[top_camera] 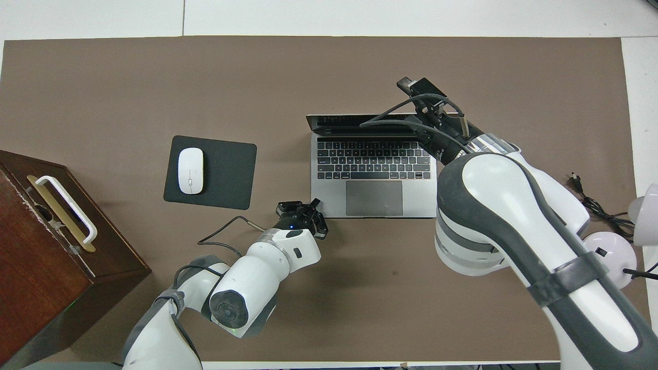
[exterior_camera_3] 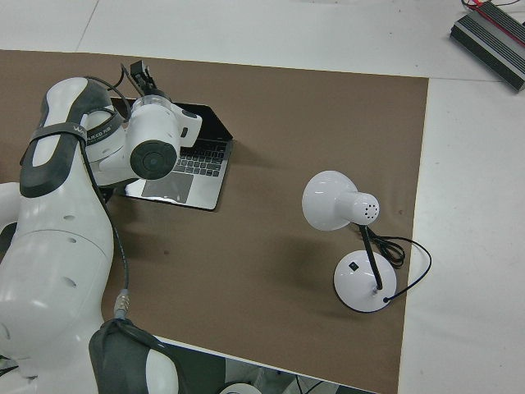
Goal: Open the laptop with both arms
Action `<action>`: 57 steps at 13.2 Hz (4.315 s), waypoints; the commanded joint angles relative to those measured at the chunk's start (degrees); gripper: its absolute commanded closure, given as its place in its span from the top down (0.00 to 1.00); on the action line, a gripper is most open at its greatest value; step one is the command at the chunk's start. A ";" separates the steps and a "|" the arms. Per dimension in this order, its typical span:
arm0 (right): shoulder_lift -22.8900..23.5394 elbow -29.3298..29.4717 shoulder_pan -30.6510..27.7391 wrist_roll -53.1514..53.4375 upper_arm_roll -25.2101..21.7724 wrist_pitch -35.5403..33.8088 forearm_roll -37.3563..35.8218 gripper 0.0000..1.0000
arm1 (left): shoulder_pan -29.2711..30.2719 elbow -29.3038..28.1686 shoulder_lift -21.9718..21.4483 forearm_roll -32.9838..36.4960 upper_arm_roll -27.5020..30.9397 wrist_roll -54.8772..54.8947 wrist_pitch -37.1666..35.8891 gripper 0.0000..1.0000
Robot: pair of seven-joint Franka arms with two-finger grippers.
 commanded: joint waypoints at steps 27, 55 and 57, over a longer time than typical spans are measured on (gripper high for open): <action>19.04 44.13 -19.94 32.07 -0.40 -40.32 -57.72 1.00 | 1.54 2.64 -4.82 -1.40 0.71 -3.71 -7.59 0.00; -11.63 21.04 -30.60 12.20 0.92 -82.02 -87.97 1.00 | 34.58 29.78 -27.42 -0.79 1.59 22.40 -90.92 0.00; -11.54 21.04 -27.71 14.04 1.00 -80.79 -87.97 1.00 | 37.13 32.42 -27.42 -0.53 1.59 22.48 -94.54 0.00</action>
